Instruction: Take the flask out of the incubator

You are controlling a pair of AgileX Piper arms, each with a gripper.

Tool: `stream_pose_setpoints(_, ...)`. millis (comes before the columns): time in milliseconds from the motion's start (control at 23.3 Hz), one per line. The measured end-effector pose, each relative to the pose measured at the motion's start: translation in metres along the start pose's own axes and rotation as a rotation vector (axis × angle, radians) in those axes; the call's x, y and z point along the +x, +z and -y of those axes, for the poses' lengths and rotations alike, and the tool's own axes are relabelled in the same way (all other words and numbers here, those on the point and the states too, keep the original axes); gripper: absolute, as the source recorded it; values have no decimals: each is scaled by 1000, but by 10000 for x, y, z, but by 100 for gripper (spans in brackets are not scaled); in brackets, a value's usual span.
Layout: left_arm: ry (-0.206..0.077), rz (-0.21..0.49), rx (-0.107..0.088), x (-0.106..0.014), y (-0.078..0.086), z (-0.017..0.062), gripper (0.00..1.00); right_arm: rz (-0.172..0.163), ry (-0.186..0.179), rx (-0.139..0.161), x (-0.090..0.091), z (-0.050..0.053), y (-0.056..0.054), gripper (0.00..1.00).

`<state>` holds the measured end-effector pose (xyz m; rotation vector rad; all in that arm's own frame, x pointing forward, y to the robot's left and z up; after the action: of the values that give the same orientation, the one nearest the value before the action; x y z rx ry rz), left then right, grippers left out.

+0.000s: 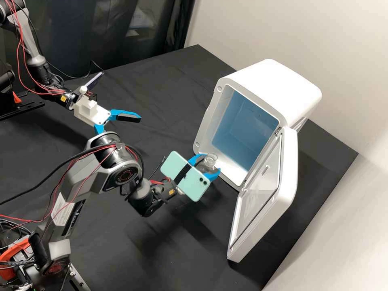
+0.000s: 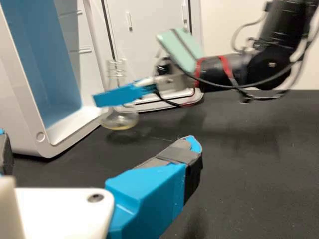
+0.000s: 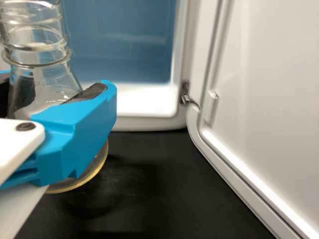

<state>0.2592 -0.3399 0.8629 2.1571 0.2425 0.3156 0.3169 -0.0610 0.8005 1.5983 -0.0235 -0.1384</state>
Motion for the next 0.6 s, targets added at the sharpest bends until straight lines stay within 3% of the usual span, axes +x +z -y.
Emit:
stream_pose_setpoints(215, 3, 4, 1, -31, 4, -11, 100, 64, -92, 0, -349, 76, 234, 0)
stream_pose_setpoints(386, 6, 4, 2, -33, 6, -18, 100, 38, -111, 9, -521, 100, 300, 0)
stream_pose_setpoints(515, 16, 6, 3, -45, 12, -46, 100, 27, -118, 17, -555, 152, 337, 0)
stream_pose_setpoints(601, 20, 6, 4, -63, 16, -57, 100, 29, -127, 8, -555, 203, 381, 0)
